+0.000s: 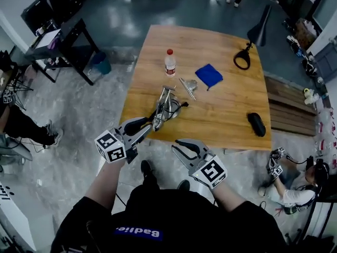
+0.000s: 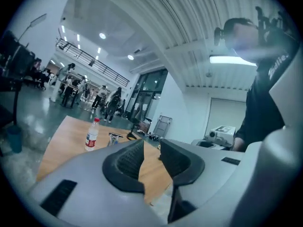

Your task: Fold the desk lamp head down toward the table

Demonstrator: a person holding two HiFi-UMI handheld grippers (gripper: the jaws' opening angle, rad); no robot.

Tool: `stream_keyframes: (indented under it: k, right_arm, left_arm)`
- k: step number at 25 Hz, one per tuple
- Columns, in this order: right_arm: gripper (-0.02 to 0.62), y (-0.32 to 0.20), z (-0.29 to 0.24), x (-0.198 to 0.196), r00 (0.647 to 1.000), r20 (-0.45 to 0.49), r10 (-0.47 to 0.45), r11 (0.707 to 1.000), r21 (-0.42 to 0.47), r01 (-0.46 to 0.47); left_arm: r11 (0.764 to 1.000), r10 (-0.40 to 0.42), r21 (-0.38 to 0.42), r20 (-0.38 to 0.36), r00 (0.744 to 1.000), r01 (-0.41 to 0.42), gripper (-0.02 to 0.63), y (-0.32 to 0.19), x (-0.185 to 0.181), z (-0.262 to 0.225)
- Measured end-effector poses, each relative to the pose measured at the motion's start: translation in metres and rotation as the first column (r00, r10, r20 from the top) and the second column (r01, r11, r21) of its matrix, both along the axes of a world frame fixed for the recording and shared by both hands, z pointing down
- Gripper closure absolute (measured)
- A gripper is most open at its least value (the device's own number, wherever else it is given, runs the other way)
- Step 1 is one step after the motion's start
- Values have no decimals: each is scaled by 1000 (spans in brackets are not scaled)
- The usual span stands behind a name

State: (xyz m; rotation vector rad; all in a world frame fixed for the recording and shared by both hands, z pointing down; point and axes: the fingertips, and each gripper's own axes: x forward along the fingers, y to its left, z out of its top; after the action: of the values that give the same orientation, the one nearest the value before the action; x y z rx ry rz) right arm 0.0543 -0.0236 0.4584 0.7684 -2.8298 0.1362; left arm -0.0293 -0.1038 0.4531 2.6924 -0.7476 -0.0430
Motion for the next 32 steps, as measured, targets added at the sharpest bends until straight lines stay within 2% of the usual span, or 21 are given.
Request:
stream_keyframes:
  k: [3, 6, 11, 14, 17, 20, 27, 32]
  right_arm:
    - [543, 22, -17, 11, 994, 108, -4, 997, -79, 13]
    - [566, 43, -40, 13, 980, 197, -6, 993, -117, 30]
    - [583, 68, -81, 2, 957, 291, 14, 993, -120, 22]
    - [588, 80, -101, -5, 941, 337, 32, 994, -109, 5]
    - [589, 90, -111, -13, 925, 376, 53, 994, -111, -12]
    - [589, 99, -114, -20, 919, 388, 64, 994, -105, -25]
    - [589, 111, -119, -22, 913, 399, 83, 993, -113, -41]
    - [589, 118, -114, -25, 927, 368, 73, 995, -91, -43]
  left_arm:
    - [999, -41, -34, -58, 997, 39, 534, 39, 9, -16]
    - [999, -27, -39, -87, 996, 24, 589, 75, 16, -34]
    - [996, 92, 20, -53, 994, -91, 597, 124, 36, -75]
    - [979, 180, 106, -45, 983, -174, 597, 153, 45, -107]
    - [961, 233, 163, -29, 972, -226, 597, 172, 44, -122]
    - [953, 241, 184, 9, 970, -238, 597, 179, 36, -120]
    - [963, 233, 149, -31, 972, -226, 597, 190, 29, -120]
    - [962, 232, 148, -10, 973, -228, 597, 197, 29, -114]
